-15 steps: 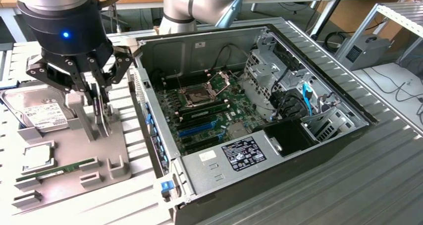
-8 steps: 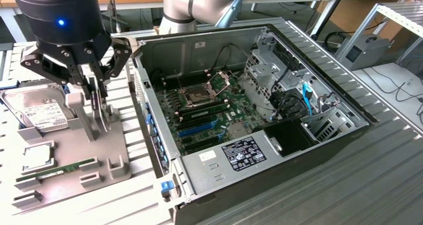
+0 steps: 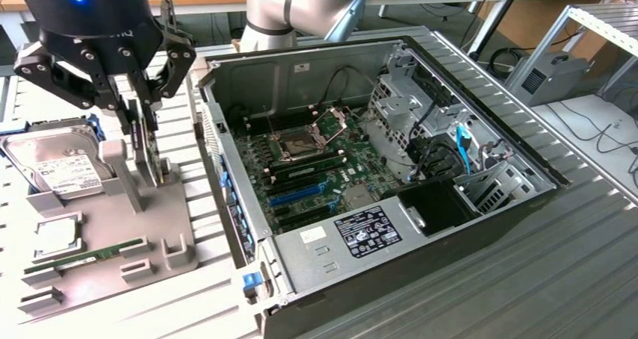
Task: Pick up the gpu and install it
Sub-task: 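Pick up the gpu and move the gpu toward the slot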
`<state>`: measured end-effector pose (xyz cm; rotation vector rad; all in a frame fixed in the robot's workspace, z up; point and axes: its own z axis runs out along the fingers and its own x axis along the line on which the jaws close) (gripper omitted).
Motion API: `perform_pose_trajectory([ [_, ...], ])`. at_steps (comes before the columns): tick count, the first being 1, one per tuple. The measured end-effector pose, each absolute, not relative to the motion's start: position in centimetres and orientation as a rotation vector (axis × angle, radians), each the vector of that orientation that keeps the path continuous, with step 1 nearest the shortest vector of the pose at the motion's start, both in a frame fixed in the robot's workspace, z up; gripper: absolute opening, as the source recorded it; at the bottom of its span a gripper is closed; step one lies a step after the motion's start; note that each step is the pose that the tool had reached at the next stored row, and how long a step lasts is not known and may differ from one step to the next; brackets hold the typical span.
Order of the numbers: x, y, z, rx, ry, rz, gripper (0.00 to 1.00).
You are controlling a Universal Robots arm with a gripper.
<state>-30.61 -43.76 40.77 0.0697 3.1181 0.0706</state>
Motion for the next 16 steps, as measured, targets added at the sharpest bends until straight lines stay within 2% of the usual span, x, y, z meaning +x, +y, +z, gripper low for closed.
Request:
perform_pose_trajectory([
  [16,-30.6,-43.8,44.3,0.070,3.118,0.071,0.27],
])
